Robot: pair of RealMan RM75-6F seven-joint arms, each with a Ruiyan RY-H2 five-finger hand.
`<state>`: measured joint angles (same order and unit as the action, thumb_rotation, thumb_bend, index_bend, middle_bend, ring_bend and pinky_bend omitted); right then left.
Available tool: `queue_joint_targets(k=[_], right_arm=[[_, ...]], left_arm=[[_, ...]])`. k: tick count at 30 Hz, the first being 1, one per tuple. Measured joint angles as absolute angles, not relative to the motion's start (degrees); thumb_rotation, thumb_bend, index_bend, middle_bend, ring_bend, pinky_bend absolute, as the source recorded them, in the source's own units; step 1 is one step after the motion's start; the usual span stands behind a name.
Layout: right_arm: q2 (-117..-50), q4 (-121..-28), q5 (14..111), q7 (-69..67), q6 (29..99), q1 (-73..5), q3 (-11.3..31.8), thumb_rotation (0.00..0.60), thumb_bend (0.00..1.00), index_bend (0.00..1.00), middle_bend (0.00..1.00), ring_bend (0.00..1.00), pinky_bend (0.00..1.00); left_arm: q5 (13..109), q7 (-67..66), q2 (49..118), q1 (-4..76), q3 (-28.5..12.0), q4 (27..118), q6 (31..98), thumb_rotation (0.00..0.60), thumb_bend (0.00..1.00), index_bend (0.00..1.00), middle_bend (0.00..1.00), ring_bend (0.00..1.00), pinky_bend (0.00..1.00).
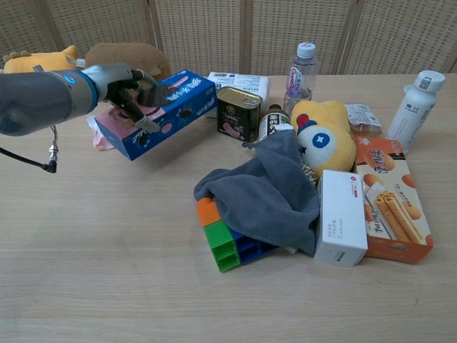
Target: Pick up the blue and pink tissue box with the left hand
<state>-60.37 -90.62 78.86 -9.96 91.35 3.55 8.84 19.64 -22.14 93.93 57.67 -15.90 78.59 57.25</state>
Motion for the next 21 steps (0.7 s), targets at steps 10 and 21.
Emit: queue_joint_targets(k=[10, 21], right_arm=[[-61.64, -90.16, 80.03, -10.45, 90.50, 2.53, 8.69, 0.349, 0.20, 0.00, 0.00, 0.00, 0.00], [-62.62, -88.67, 81.25, -12.83, 91.19, 2.76, 8.19, 0.345, 0.20, 0.00, 0.00, 0.00, 0.00]], left_arm=[[26.03, -17.58, 79.44, 54.48, -23.50, 94.07, 57.81, 0.600, 0.42, 0.23, 0.35, 0.58, 0.61], [28.88, -11.84, 67.87, 53.52, -32.87, 105.42, 58.12, 0.600, 0.41, 0.25, 0.36, 0.58, 0.60]])
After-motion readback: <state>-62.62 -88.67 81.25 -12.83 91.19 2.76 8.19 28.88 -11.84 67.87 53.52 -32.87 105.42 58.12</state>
